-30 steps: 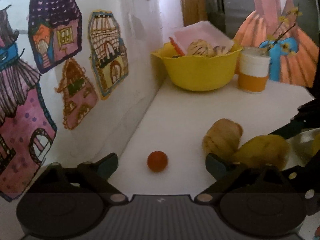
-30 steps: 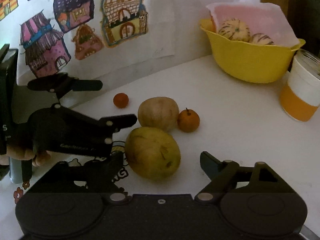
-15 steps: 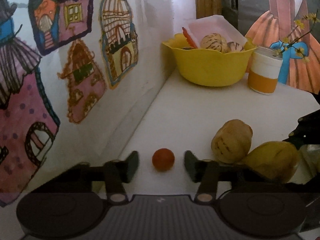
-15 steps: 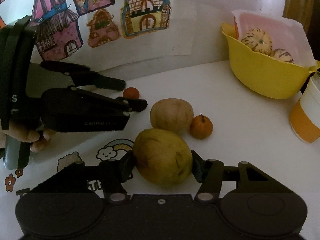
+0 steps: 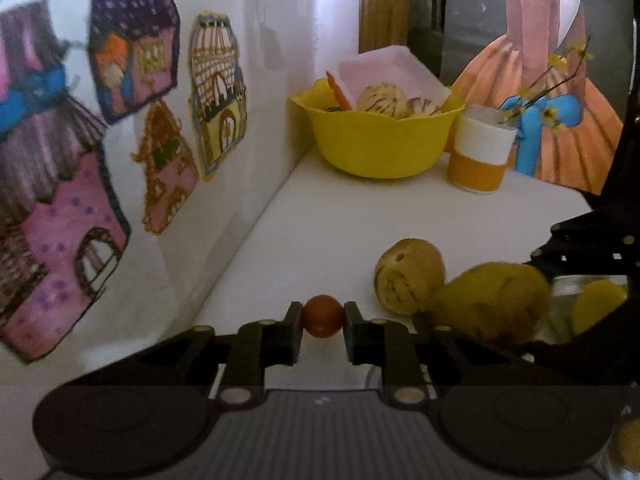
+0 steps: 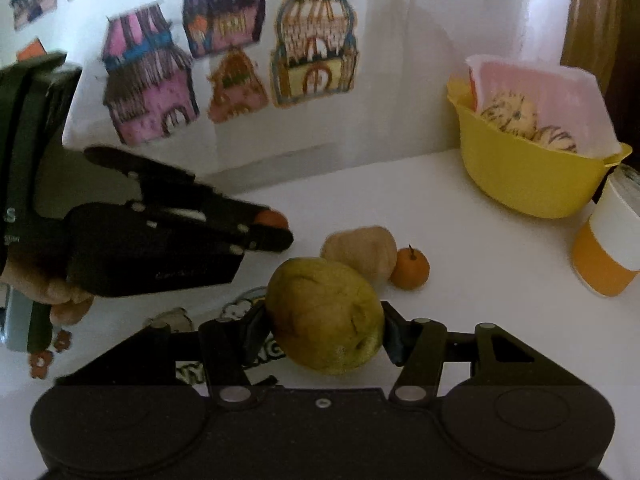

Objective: Organize fruits
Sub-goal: 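Grasp the red cherry tomato with the left tool while the right tool grasps the green-yellow pear, then carry both fruits onto the metal tray and open both tools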

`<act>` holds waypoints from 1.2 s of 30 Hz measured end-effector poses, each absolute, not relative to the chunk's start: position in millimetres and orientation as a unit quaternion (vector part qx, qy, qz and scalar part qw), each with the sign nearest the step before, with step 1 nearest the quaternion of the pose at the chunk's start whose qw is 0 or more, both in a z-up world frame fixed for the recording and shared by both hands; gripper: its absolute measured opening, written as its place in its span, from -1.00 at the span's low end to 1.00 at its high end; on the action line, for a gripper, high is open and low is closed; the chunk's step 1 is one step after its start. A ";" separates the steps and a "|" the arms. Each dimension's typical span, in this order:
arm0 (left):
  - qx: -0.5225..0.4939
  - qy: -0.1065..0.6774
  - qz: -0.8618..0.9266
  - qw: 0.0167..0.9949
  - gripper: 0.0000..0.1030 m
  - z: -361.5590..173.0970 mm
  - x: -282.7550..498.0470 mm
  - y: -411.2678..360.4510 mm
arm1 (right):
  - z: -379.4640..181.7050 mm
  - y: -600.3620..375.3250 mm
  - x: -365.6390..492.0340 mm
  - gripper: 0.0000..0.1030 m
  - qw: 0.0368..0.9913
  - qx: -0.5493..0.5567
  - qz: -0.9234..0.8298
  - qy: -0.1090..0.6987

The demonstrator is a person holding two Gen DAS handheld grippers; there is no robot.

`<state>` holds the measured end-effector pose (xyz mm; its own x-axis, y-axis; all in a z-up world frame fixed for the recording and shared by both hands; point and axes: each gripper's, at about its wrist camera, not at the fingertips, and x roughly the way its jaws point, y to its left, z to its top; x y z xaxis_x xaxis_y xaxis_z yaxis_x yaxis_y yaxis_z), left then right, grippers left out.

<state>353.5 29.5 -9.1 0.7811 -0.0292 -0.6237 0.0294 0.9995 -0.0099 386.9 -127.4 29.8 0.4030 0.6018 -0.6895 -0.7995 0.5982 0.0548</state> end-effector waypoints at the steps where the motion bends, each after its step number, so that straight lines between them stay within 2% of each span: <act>1: -0.001 0.329 -0.018 0.944 -0.55 -5.6 349.2 29.0 | 34.5 -131.4 383.5 0.14 0.828 -0.139 0.424 0.339; 9: -0.008 0.312 -0.046 0.949 -0.55 26.8 319.5 7.9 | 67.8 -174.6 352.9 0.14 0.853 -0.104 0.407 0.309; 21: -0.003 0.290 -0.113 0.950 -0.55 60.6 259.7 -52.9 | 93.0 -255.4 281.9 0.14 0.886 -0.072 0.338 0.309; 36: -0.012 0.316 -0.222 0.922 -0.55 37.3 194.2 -141.2 | 59.0 -340.6 234.2 0.14 0.898 -0.047 0.273 0.343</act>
